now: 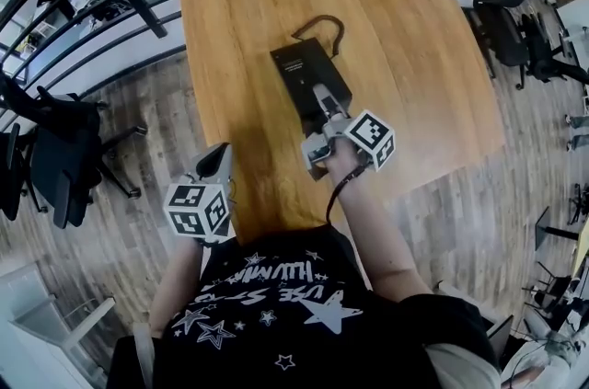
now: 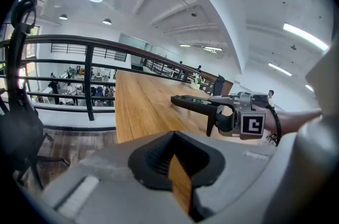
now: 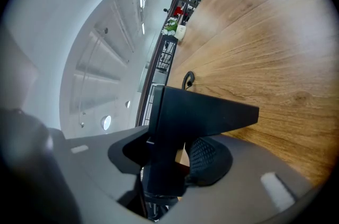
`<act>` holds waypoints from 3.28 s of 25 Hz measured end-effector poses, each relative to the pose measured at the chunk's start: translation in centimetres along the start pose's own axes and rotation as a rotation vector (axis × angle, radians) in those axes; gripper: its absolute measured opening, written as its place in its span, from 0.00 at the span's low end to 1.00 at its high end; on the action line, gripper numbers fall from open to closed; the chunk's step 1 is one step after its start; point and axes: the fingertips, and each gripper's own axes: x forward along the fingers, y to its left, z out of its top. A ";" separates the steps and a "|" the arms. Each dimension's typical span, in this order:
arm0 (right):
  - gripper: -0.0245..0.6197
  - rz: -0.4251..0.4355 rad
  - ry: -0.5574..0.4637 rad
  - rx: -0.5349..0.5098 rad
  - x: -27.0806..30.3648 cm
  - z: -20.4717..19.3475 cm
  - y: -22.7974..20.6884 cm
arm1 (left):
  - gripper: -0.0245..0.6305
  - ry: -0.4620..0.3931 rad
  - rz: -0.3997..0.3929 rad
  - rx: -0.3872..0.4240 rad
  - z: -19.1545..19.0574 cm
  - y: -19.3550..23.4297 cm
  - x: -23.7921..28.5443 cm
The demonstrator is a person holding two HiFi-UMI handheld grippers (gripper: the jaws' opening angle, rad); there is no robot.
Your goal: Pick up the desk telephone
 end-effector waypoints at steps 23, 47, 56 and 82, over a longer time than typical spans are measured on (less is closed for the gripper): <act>0.32 0.127 -0.102 -0.050 -12.7 -6.5 3.7 | 0.04 -0.048 -0.100 0.042 -3.0 0.2 -7.7; 0.33 0.211 -0.056 -0.038 -21.7 -9.5 -0.3 | 0.04 -0.049 -0.093 0.039 -6.8 -4.8 -8.3; 0.33 0.267 -0.050 -0.026 -25.9 -11.2 -0.2 | 0.04 -0.045 -0.088 0.052 -9.6 -6.9 -12.2; 0.33 0.358 -0.080 0.002 -41.6 -15.6 -1.2 | 0.04 -0.138 -0.115 0.084 -15.9 -15.6 -22.1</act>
